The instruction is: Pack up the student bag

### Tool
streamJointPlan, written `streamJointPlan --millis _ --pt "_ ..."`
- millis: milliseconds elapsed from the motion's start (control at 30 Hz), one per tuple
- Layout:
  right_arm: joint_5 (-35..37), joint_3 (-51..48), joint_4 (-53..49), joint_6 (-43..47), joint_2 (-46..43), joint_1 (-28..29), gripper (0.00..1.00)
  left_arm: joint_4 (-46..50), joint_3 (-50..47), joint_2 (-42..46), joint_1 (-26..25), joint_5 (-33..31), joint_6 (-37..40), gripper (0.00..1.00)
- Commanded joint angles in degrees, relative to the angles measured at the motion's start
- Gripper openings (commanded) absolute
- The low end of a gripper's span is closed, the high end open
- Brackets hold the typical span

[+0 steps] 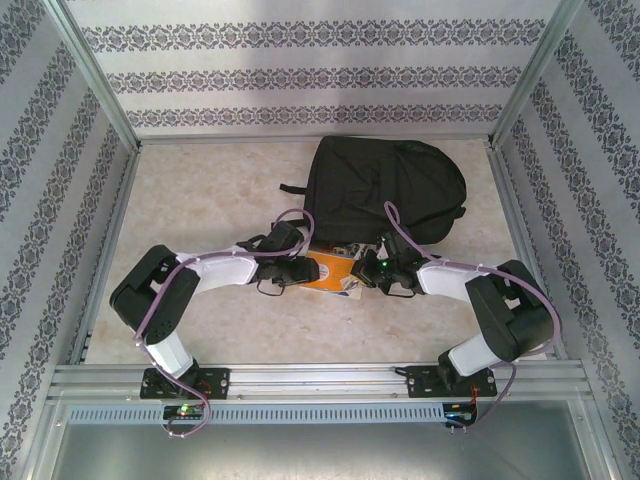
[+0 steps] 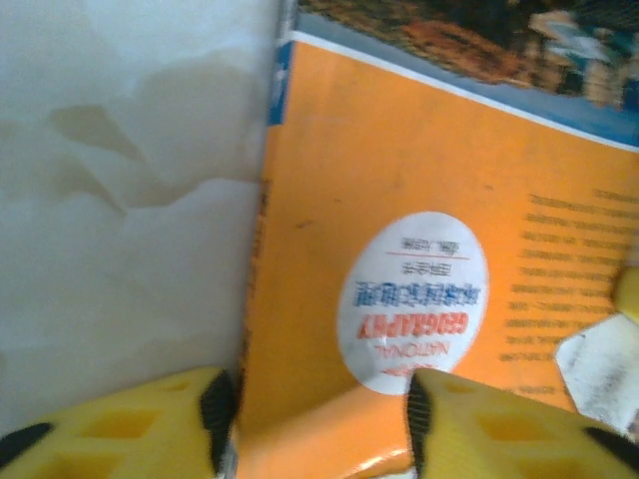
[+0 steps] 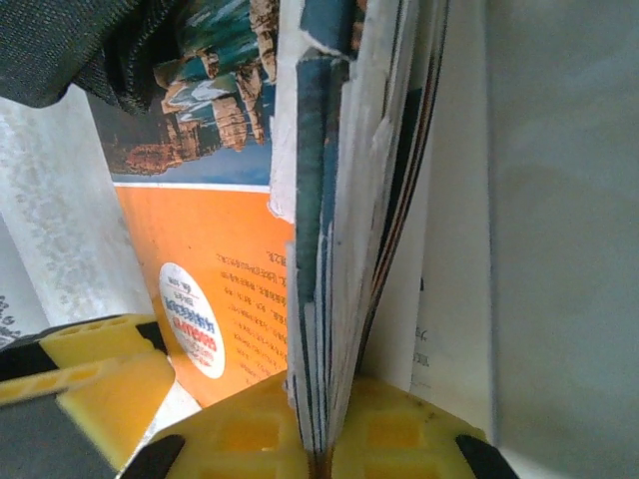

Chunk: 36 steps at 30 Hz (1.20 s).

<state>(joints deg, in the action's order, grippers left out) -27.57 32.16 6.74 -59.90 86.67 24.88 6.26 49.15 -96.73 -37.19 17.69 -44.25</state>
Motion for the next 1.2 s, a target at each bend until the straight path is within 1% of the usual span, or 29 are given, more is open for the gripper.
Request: streamJointPlan --millis 0,133,267,333,533,700,933,1167 --pt "-3.33 -1.39 2.63 -2.18 -1.77 0.79 0.04 -2.26 -4.41 3.58 -0.41 2.09 -1.59 0.61" --pt "-5.17 -0.88 3.93 -6.3 -5.43 2.49 0.05 -0.26 -8.32 11.78 3.57 3.04 -2.78 0.68" --pt "-2.89 1.76 -0.15 -7.51 -9.78 5.56 0.05 -2.14 -12.21 17.95 6.98 5.75 -6.86 0.7" --pt "-2.01 2.58 -0.24 -9.07 -11.26 7.1 0.05 -4.26 -14.18 20.41 8.1 6.87 -9.7 0.71" --pt "1.23 3.75 1.71 -14.2 -13.67 11.38 0.05 -7.35 -17.63 23.95 9.63 8.18 -16.38 0.73" --pt "3.65 3.62 2.86 -16.84 -15.08 13.38 0.05 -8.69 -20.73 27.59 10.43 7.06 -21.61 0.73" --pt "7.89 0.82 7.98 -22.43 -16.03 17.12 0.03 -14.44 -24.39 27.78 10.39 8.09 -28.17 0.69" --pt "11.58 0.01 11.86 -24.84 -14.5 21.21 0.01 -26.33 -28.97 24.46 10.26 9.08 -35.71 0.61"
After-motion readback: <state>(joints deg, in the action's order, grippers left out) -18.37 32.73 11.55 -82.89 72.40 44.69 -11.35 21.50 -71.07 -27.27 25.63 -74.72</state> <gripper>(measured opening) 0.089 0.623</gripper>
